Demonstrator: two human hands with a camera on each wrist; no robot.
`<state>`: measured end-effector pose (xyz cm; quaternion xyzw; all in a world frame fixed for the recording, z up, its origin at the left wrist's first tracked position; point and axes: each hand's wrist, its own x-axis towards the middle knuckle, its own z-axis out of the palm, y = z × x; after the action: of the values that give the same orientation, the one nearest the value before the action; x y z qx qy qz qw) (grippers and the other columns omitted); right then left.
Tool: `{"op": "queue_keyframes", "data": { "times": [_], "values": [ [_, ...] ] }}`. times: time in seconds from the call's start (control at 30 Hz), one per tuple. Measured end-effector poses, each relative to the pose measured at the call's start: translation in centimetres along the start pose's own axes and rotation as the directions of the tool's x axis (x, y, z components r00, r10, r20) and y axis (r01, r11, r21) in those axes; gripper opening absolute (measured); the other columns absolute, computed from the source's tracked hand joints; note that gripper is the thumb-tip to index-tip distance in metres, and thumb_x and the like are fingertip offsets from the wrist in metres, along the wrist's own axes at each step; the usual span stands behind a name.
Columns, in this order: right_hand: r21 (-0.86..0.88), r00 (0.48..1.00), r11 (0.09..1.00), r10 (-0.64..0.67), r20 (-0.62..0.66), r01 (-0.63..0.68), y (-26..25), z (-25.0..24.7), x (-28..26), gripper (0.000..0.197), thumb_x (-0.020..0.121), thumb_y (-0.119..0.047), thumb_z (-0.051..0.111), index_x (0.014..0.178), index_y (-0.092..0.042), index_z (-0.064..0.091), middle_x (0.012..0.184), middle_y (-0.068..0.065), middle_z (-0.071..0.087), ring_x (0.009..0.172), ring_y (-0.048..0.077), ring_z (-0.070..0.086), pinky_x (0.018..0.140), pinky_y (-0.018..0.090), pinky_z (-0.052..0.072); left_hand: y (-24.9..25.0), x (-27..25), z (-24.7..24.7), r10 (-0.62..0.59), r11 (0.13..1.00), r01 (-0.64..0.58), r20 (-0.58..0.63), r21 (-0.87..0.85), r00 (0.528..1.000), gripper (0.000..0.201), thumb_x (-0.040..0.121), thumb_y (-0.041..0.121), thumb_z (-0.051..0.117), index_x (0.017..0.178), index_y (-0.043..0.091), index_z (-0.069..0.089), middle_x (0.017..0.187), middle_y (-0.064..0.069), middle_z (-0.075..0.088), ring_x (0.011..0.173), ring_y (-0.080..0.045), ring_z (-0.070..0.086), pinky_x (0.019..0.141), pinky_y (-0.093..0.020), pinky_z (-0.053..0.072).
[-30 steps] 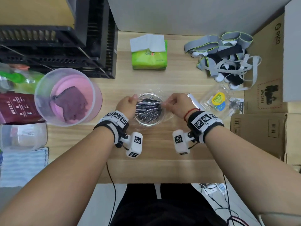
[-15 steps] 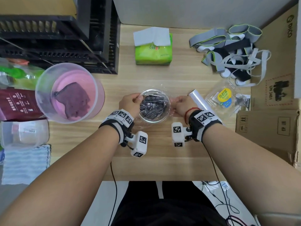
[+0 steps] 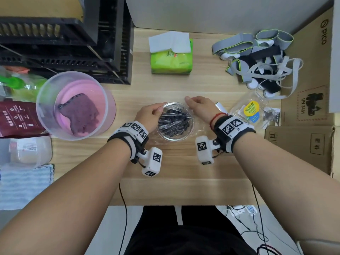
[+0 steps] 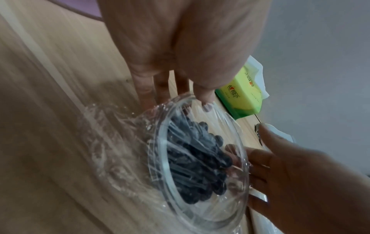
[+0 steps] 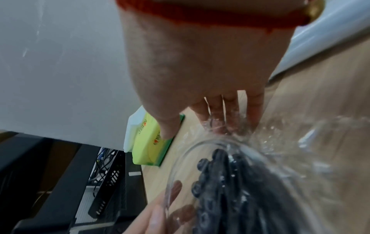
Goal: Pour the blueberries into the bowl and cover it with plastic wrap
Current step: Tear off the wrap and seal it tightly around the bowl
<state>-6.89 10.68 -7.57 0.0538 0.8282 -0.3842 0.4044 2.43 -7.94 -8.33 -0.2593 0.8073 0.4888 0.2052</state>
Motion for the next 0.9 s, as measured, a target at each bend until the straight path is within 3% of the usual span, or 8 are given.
{"op": "queue_keyframes", "data": {
  "times": [0.13, 0.27, 0.37, 0.47, 0.53, 0.6, 0.67, 0.9],
  "values": [
    [0.004, 0.998, 0.999, 0.051, 0.026, -0.051, -0.3, 0.1, 0.7, 0.05, 0.09, -0.054, 0.061, 0.103, -0.008, 0.072, 0.091, 0.003, 0.068, 0.075, 0.012, 0.058, 0.071, 0.026, 0.046, 0.4, -0.5, -0.3, -0.008, 0.997, 0.009, -0.014, 0.079, 1.0, 0.04, 0.102, 0.039, 0.046, 0.137, 0.023, 0.059, 0.137, 0.003, 0.061, 0.125, -0.017, 0.056, 0.104, -0.027, 0.039],
    [0.146, 0.996, 0.988, -0.047, -0.074, 0.058, 0.0, 0.3, 1.1, 0.021, 0.086, -0.03, 0.076, 0.08, -0.015, 0.063, 0.077, 0.003, 0.067, 0.066, 0.012, 0.06, 0.069, 0.03, 0.053, -0.6, -0.9, -0.3, -0.147, 0.975, 0.126, 0.107, 0.186, 0.983, 0.067, 0.097, 0.063, 0.035, 0.134, 0.011, 0.053, 0.126, 0.002, 0.061, 0.115, -0.017, 0.057, 0.097, -0.03, 0.039],
    [0.248, 0.989, 0.96, -0.114, -0.092, 0.133, -0.1, 0.2, 1.2, 0.017, 0.088, -0.022, 0.074, 0.081, -0.017, 0.058, 0.075, 0.005, 0.069, 0.065, 0.013, 0.066, 0.067, 0.032, 0.052, -1.7, -0.5, -0.6, -0.191, 0.968, 0.156, 0.18, 0.194, 0.965, 0.065, 0.09, 0.072, 0.034, 0.095, 0.014, 0.062, 0.082, 0.004, 0.061, 0.081, -0.016, 0.059, 0.078, -0.031, 0.043],
    [0.089, 0.994, 0.99, -0.109, -0.028, 0.111, 0.0, -0.3, 1.3, 0.027, 0.083, -0.033, 0.078, 0.101, -0.015, 0.068, 0.088, 0.001, 0.07, 0.074, 0.011, 0.064, 0.074, 0.027, 0.053, -1.7, -0.5, -1.1, -0.196, 0.966, 0.149, 0.221, 0.212, 0.955, 0.064, 0.084, 0.077, 0.035, 0.063, 0.018, 0.05, 0.061, 0.001, 0.053, 0.059, -0.017, 0.053, 0.07, -0.032, 0.041],
    [-0.016, 0.994, 0.994, -0.106, -0.006, 0.105, 0.0, -0.2, 1.3, 0.031, 0.08, -0.037, 0.079, 0.101, -0.015, 0.074, 0.093, 0.004, 0.072, 0.076, 0.011, 0.061, 0.073, 0.022, 0.049, -1.6, -0.5, -1.2, -0.18, 0.967, 0.133, 0.213, 0.217, 0.96, 0.063, 0.088, 0.074, 0.032, 0.073, 0.018, 0.057, 0.073, -0.002, 0.06, 0.07, -0.02, 0.059, 0.079, -0.035, 0.046],
    [-0.025, 0.988, 0.989, -0.146, -0.039, 0.145, -0.2, 0.0, 1.4, 0.021, 0.081, -0.034, 0.079, 0.09, -0.015, 0.076, 0.085, 0.004, 0.073, 0.071, 0.011, 0.058, 0.07, 0.025, 0.048, -1.4, -0.6, -1.2, -0.144, 0.976, 0.111, 0.177, 0.186, 0.974, 0.066, 0.097, 0.065, 0.027, 0.113, 0.015, 0.067, 0.114, -0.009, 0.068, 0.108, -0.024, 0.062, 0.101, -0.037, 0.043],
    [-0.013, 0.978, 0.981, -0.196, -0.077, 0.196, -0.7, 0.3, 1.4, 0.015, 0.084, -0.029, 0.077, 0.082, -0.016, 0.071, 0.076, 0.002, 0.069, 0.068, 0.012, 0.058, 0.07, 0.03, 0.052, -1.0, -0.5, -1.1, -0.109, 0.989, 0.093, 0.139, 0.117, 0.984, 0.063, 0.102, 0.056, 0.025, 0.137, 0.014, 0.055, 0.139, -0.007, 0.059, 0.13, -0.024, 0.052, 0.109, -0.035, 0.036],
    [0.17, 0.96, 0.951, -0.233, -0.158, 0.259, -0.8, 1.0, 1.7, 0.024, 0.091, -0.013, 0.068, 0.073, -0.021, 0.054, 0.067, 0.002, 0.072, 0.07, 0.019, 0.073, 0.074, 0.039, 0.059, 0.0, 0.7, -0.1, -0.081, 0.997, 0.078, 0.113, 0.026, 0.99, 0.051, 0.105, 0.047, 0.029, 0.128, 0.012, 0.058, 0.123, -0.007, 0.065, 0.114, -0.025, 0.059, 0.103, -0.041, 0.044]
  ]
}}
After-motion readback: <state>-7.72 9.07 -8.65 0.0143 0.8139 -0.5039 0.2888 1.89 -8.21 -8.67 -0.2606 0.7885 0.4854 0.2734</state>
